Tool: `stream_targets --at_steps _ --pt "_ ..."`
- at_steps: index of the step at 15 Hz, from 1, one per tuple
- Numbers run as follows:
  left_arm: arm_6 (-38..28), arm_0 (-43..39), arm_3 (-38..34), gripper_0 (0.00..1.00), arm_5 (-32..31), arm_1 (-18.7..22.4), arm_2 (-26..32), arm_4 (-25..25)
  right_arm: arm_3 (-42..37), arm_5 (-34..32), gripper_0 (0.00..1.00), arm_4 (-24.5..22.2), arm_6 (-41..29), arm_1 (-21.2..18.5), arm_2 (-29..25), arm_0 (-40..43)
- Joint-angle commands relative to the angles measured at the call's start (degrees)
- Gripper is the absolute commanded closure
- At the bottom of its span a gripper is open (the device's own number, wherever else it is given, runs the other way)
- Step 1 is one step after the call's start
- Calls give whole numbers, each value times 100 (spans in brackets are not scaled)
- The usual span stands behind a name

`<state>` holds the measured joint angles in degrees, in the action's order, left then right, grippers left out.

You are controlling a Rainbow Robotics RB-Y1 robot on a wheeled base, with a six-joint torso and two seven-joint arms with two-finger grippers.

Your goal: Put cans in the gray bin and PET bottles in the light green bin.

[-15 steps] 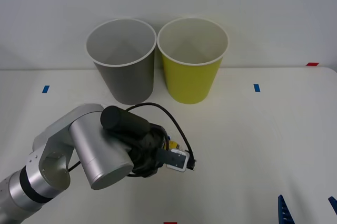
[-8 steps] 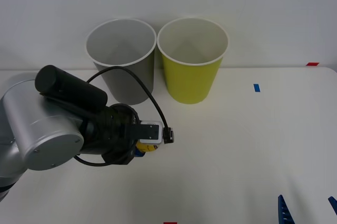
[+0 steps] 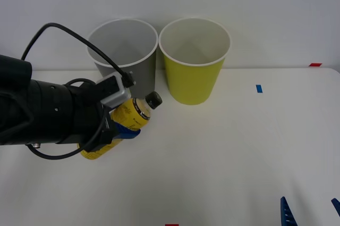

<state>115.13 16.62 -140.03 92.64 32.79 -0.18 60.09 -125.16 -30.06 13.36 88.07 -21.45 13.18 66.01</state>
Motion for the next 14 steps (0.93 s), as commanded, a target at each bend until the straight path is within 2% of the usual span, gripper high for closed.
stream_targets --at_steps 1,5,8,10,11,14 --pt "-553 -10 -165 100 -124 -27 897 635 0 0 2 0 0 0 0 0" --pt "-668 8 -165 100 -449 -88 1917 1356 0 0 2 0 0 0 0 0" --pt "-835 395 -157 100 -458 -167 2444 1479 0 0 2 0 0 0 0 0" --pt "-1705 852 -86 100 -458 -238 2541 1444 0 0 2 0 0 0 0 0" --pt "-1933 1036 -7 100 -458 -273 2532 1400 0 0 2 0 0 0 0 0" --pt "-2021 1651 591 100 -598 -405 2382 1338 0 0 2 0 0 0 0 0"
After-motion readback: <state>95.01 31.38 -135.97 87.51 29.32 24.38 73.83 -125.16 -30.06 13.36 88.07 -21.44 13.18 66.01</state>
